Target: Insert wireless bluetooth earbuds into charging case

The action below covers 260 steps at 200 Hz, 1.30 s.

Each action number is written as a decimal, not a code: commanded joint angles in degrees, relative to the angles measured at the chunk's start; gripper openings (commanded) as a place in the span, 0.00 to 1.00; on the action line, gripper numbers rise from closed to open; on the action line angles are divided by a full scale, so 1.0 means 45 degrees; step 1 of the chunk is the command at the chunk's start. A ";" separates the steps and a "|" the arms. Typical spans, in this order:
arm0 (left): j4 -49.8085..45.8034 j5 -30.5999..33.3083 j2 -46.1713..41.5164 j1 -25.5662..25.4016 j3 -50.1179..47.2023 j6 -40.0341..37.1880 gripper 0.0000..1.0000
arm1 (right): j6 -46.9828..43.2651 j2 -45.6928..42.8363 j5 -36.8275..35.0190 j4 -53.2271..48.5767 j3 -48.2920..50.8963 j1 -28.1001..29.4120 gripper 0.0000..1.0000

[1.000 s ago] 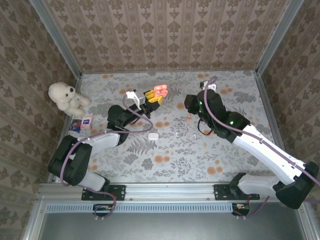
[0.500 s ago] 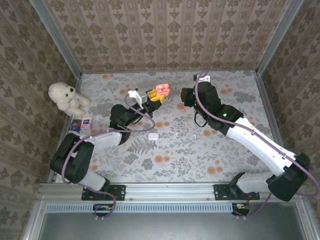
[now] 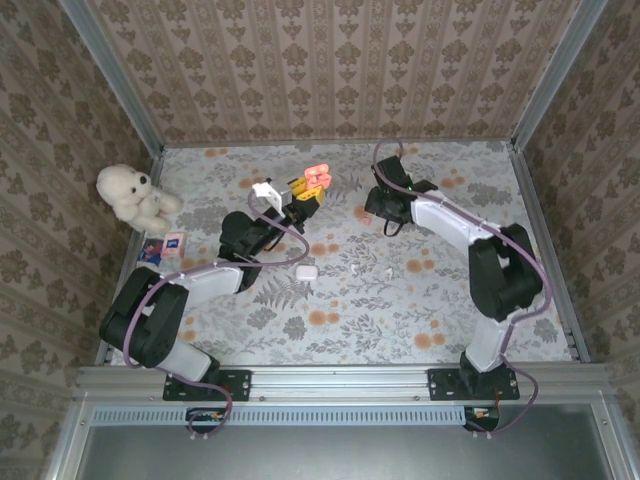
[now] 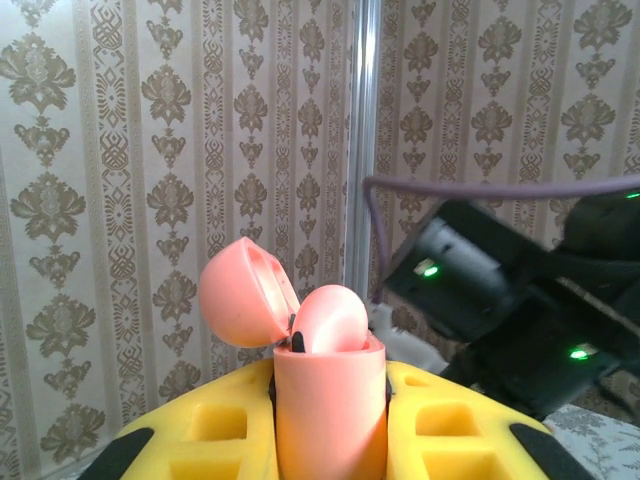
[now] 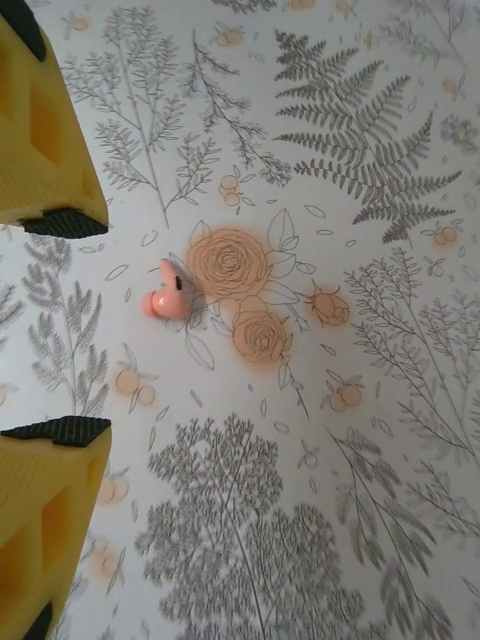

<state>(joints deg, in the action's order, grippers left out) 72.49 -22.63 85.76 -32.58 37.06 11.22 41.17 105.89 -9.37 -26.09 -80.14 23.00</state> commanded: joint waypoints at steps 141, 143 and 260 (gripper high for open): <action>0.0423 0.0127 -0.0734 0.0560 -0.0120 0.0015 0.00 | 0.1374 0.6413 0.1962 -0.2482 -0.7193 0.0434 0.55; 0.0437 0.0127 -0.0746 0.0570 -0.0127 0.0028 0.00 | 0.1378 0.6446 0.1963 -0.2503 -0.7216 0.0449 0.55; 0.0442 0.0088 -0.1088 0.0638 -0.0364 0.0074 0.00 | 0.1075 0.5240 0.1431 -0.2417 -0.5138 0.0746 0.53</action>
<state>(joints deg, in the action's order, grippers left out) 72.51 -21.63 82.83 -30.22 36.10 10.70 46.54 133.27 -1.56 -34.85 -107.11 26.04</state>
